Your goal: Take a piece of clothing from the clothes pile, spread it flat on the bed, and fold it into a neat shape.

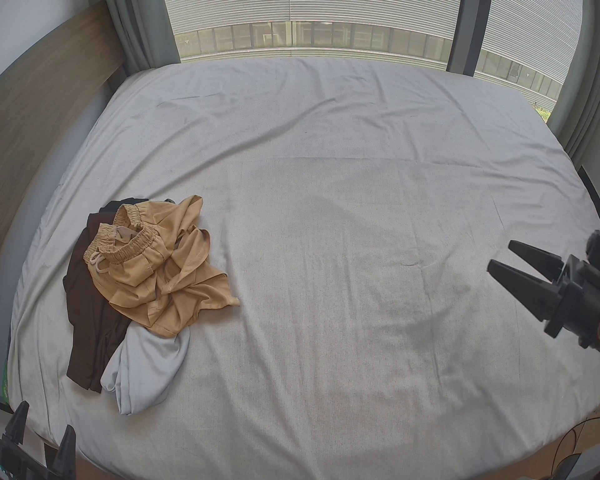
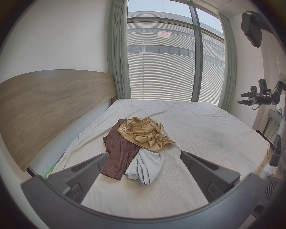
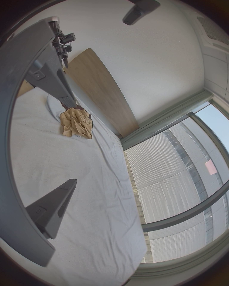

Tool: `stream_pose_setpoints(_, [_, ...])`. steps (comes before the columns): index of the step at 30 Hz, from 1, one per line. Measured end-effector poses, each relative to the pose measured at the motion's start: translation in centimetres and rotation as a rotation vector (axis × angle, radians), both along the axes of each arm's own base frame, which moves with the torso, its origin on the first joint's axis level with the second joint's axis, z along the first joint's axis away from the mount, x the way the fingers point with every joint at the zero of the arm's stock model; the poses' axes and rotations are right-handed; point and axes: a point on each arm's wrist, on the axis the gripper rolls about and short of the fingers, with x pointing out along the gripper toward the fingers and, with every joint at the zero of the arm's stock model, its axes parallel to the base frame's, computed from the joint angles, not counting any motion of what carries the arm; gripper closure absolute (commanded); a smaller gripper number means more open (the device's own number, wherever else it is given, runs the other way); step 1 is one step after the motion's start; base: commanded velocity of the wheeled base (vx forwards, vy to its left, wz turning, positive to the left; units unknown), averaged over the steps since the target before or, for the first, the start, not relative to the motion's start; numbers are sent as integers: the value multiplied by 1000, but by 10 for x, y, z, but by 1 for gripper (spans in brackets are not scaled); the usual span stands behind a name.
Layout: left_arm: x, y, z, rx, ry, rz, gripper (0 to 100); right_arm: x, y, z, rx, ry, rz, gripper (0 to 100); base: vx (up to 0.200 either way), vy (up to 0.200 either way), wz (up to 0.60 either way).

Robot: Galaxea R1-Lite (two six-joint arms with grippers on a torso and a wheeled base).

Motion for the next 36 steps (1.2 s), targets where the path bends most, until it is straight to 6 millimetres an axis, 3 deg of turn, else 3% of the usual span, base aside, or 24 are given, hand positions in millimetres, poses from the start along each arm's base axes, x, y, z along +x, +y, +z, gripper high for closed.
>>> stream_pose_setpoints(11, [0,0,0,0,0,0,0,47,38,-22,39,75,78,0,0,0,0])
stream_pose_setpoints(25, [0,0,0,-1,0,0,0,108,102,-62,56,135,159,0,0,0,0])
stream_pose_setpoints(36, [0,0,0,-2,0,0,0,135,148,-87,55,172,176,0,0,0,0])
